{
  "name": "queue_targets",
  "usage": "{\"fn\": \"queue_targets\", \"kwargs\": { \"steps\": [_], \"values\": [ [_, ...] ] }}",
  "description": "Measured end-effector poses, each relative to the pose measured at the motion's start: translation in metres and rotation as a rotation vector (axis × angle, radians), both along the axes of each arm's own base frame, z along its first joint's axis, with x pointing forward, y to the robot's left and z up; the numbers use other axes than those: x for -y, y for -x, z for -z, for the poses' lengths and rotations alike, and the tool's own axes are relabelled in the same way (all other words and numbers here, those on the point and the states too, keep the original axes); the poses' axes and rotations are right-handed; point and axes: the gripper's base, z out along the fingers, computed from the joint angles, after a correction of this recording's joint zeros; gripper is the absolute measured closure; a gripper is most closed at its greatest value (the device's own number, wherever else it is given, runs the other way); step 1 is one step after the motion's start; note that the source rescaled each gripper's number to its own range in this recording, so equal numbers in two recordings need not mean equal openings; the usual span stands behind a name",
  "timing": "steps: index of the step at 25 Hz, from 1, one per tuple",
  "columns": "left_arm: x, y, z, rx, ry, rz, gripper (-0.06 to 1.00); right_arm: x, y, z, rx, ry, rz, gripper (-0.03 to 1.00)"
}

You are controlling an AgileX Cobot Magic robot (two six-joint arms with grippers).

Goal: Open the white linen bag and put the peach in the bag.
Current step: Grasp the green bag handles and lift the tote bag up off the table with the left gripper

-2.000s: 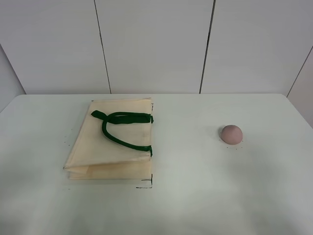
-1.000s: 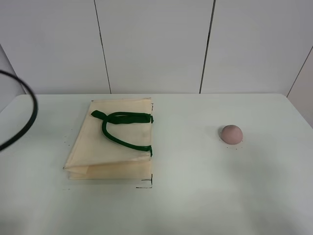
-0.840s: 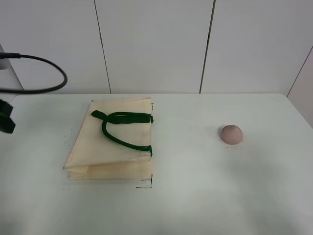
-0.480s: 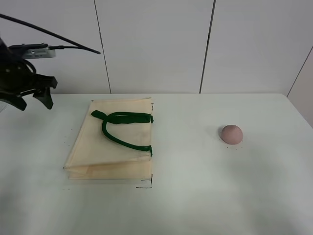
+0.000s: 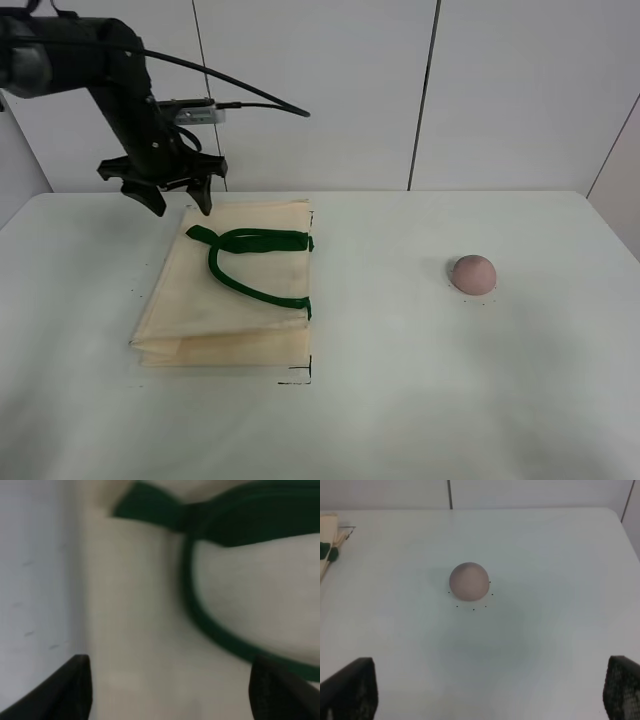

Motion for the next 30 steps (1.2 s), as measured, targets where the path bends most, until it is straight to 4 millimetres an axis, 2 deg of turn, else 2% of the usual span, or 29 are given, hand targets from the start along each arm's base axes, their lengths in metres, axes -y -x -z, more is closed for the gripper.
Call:
{"fn": "queue_targets", "kwargs": {
  "steps": [3, 12, 22, 24, 25, 27, 28, 30],
  "values": [
    [0.014, -0.008, 0.017, -0.011, -0.002, 0.011, -0.06, 0.0, 0.0, 0.0, 0.0, 0.0, 0.0, -0.03],
    [0.016, -0.021, 0.08, -0.107, -0.045, 0.004, -0.06, 0.0, 0.0, 0.0, 0.0, 0.0, 0.0, -0.03],
    [0.017, -0.026, 0.124, -0.155, -0.058, -0.001, -0.06, 0.0, 0.0, 0.0, 0.0, 0.0, 0.0, -0.03],
    [0.017, -0.026, 0.126, -0.156, -0.058, -0.001, -0.05, 0.0, 0.0, 0.0, 0.0, 0.0, 0.0, -0.03],
    [0.017, -0.026, 0.126, -0.156, -0.058, -0.002, -0.04, 0.0, 0.0, 0.0, 0.0, 0.0, 0.0, -0.03],
    [0.017, -0.026, 0.126, -0.156, -0.058, -0.002, 0.06, 0.0, 0.0, 0.0, 0.0, 0.0, 0.0, -0.03],
    [0.017, -0.026, 0.126, -0.156, -0.058, -0.002, 0.12, 0.0, 0.0, 0.0, 0.0, 0.0, 0.0, -0.03],
    [0.017, -0.026, 0.126, -0.153, -0.058, -0.002, 0.31, 0.0, 0.0, 0.0, 0.0, 0.0, 0.0, -0.03]
  ]
}}
